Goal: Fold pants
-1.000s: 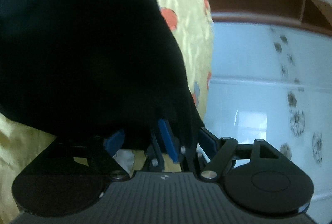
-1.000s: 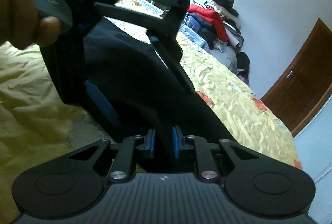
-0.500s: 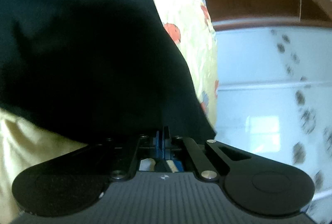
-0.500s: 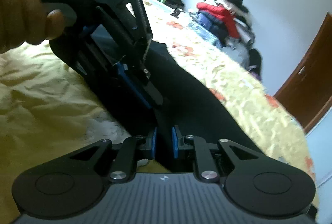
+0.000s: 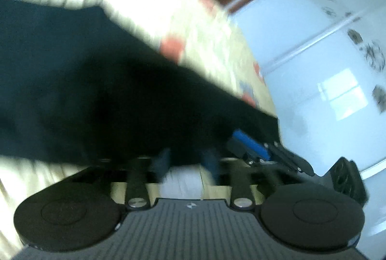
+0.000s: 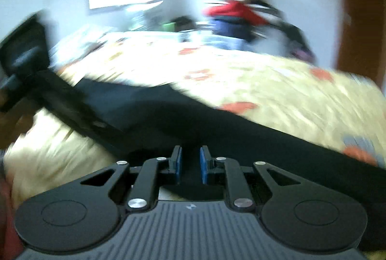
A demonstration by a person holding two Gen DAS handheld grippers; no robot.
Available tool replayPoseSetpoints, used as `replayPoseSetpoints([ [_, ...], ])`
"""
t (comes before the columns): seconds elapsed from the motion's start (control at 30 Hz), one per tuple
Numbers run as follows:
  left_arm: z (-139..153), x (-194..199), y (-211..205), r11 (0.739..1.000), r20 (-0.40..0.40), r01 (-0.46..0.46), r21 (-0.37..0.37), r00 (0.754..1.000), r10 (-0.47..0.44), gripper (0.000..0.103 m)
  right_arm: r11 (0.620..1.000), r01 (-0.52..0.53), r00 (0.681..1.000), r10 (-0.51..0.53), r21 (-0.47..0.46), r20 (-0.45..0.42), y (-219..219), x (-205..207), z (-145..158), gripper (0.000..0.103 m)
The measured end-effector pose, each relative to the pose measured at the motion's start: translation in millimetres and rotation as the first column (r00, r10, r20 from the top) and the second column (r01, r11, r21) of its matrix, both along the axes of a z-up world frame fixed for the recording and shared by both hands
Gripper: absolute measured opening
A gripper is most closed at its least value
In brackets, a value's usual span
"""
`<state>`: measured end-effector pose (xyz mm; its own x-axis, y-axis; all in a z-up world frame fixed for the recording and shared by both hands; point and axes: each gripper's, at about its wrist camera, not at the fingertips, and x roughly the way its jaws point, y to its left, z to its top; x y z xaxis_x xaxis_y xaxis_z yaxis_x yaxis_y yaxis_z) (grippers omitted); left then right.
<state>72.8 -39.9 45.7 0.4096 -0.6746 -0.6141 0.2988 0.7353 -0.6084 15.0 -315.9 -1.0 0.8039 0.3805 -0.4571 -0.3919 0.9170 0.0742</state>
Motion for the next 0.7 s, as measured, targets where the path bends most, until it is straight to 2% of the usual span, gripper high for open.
replayPoseSetpoints([
  [0.03,11,2,-6,0.998,0.104,-0.011,0.064,0.995,0.005,0.077,0.998,0.06,0.998,-0.059,0.023,-0.023,-6,9,-1,0.016],
  [0.07,20,4,-13,0.988,0.221,-0.048,0.148,0.975,0.014,0.089,0.992,0.12,0.992,-0.119,0.036,-0.045,-9,16,-4,0.016],
  [0.1,25,6,-23,0.965,0.322,-0.098,0.241,0.947,0.015,0.092,0.987,0.157,0.986,-0.154,0.046,-0.065,-12,24,-7,0.017],
  [0.13,27,9,-32,0.93,0.41,-0.143,0.34,0.912,-0.009,0.092,0.984,0.169,0.983,-0.164,0.054,-0.08,-12,30,-11,0.024],
  [0.17,24,14,-45,0.881,0.475,-0.174,0.441,0.878,-0.064,0.093,0.983,0.173,0.982,-0.167,0.055,-0.089,-10,35,-14,0.029],
  [0.23,10,25,-68,0.784,0.488,-0.153,0.601,0.848,-0.209,0.089,0.986,0.166,0.981,-0.163,0.022,-0.107,-1,41,-22,0.069],
  [0.27,2,29,-79,0.757,0.467,-0.123,0.642,0.845,-0.26,0.084,0.99,0.143,0.983,-0.144,-0.018,-0.117,3,42,-25,0.076],
  [0.33,-20,22,-74,0.719,0.375,-0.005,0.695,0.856,-0.356,0.076,0.988,0.068,0.986,-0.088,-0.14,-0.143,17,35,-34,0.08],
  [0.37,-32,10,-64,0.711,0.341,0.035,0.702,0.86,-0.379,0.073,0.981,0.029,0.99,-0.055,-0.191,-0.133,23,28,-35,0.08],
  [0.4,-35,2,-62,0.725,0.369,0.02,0.688,0.851,-0.373,0.073,0.981,-0.001,0.986,-0.032,-0.193,-0.165,22,26,-33,0.08],
  [0.47,-37,-14,-47,0.721,0.356,0.055,0.691,0.842,-0.406,0.072,0.98,-0.067,0.969,0.02,-0.187,-0.245,18,30,-27,0.082],
  [0.53,-39,-12,-45,0.715,0.318,0.109,0.691,0.842,-0.435,0.072,0.946,-0.156,0.961,0.079,-0.283,-0.265,21,24,-24,0.082],
  [0.6,-34,-16,-38,0.71,0.291,0.16,0.686,0.834,-0.469,0.062,0.959,-0.172,0.956,0.107,-0.225,-0.273,12,23,-15,0.083],
  [0.63,-28,-18,-34,0.724,0.296,0.168,0.669,0.833,-0.467,0.059,0.974,-0.158,0.96,0.112,-0.165,-0.255,5,24,-9,0.087],
  [0.67,-21,-20,-32,0.748,0.315,0.162,0.644,0.835,-0.452,0.059,0.987,-0.125,0.969,0.1,-0.1,-0.225,-3,26,-3,0.093],
  [0.7,-17,-16,-29,0.774,0.345,0.141,0.617,0.836,-0.427,0.062,0.996,-0.081,0.978,0.07,-0.046,-0.197,-8,28,0,0.103],
])
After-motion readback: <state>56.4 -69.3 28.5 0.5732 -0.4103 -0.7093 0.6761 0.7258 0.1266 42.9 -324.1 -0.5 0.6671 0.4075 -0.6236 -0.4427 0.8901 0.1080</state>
